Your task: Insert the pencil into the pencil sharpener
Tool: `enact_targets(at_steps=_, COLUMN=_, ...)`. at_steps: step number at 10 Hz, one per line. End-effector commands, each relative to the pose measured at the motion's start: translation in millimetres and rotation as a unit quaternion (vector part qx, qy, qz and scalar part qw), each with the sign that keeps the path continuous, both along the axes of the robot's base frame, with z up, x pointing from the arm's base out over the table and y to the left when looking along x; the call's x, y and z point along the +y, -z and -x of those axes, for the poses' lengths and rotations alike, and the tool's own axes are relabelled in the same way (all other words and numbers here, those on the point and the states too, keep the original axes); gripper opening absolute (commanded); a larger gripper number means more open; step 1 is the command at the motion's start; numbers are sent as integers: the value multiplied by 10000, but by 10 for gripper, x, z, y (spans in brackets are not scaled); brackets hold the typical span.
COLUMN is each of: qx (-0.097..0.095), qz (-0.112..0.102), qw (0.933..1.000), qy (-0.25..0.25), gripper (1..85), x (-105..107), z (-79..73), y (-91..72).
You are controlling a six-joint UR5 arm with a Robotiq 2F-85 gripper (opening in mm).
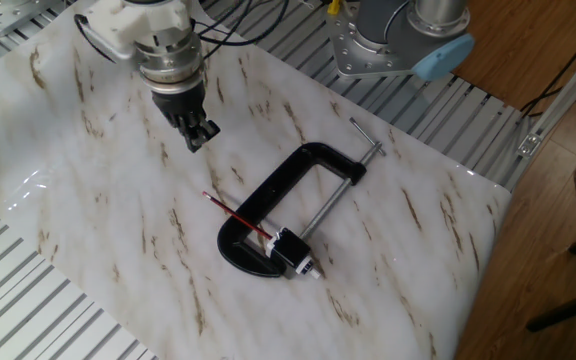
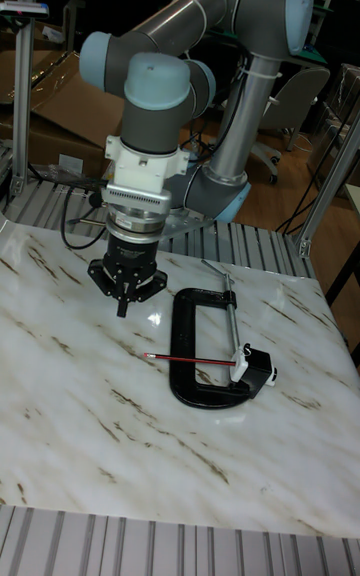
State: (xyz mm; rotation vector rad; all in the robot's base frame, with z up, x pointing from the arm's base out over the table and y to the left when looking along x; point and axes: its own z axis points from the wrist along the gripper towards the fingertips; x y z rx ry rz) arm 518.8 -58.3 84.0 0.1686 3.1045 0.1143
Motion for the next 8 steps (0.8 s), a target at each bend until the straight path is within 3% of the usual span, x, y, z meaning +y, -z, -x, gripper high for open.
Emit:
enact_targets(at_steps=1, qx=-8, qz=-250, qw=9991, qy=350, gripper=10, x=73, z=-49, y=35)
enact_targets(at_steps=3, qx=-41, qz=-332, qw=9984, qy=461, gripper=10, x=112, z=-72, y=29)
enact_targets(at_steps=8, qx=-15, qz=-186, qw=9994, qy=289, gripper=10, x=47, z=-74, y=67)
